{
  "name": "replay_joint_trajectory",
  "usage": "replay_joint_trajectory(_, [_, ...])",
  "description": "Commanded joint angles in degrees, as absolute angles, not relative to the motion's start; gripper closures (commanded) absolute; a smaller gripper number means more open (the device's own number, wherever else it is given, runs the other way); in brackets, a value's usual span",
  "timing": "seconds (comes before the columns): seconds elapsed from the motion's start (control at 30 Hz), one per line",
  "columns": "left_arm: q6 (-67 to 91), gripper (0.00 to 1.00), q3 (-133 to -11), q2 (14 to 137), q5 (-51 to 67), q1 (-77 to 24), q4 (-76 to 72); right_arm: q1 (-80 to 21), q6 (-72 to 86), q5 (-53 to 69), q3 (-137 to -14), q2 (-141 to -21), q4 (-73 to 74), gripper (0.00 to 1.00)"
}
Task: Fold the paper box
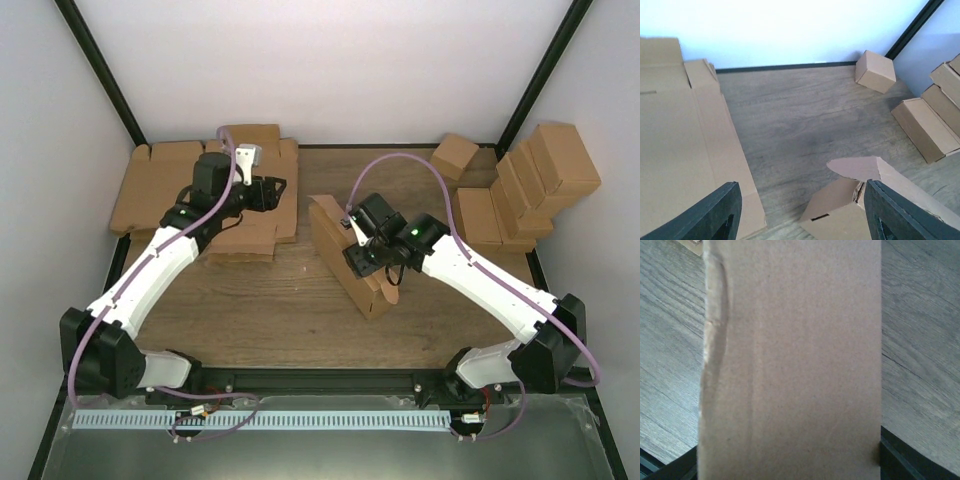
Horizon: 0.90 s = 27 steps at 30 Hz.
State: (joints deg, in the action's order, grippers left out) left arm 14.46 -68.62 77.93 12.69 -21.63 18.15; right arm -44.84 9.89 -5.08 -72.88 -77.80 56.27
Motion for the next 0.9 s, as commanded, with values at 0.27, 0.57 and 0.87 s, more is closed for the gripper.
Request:
replay_joint_trajectory(0.27, [-0.3, 0.35, -64.8, 79.3, 13.3, -21.6, 8.6, -45.2, 8.1, -1.1, -72.3, -76.0, 55.4, 0.47])
replay_joint_trajectory(0.57, [-7.1, 0.45, -68.4, 88.5, 24.4, -21.6, 7.2, -45.2, 7.4, 0.1, -70.8, -75.2, 54.7, 0.47])
replay_joint_trajectory(0.87, [-8.2, 0.47, -63.3, 85.5, 27.5, -21.7, 5.6, -45.1, 8.0, -1.2, -71.4, -76.6, 54.3, 0.40])
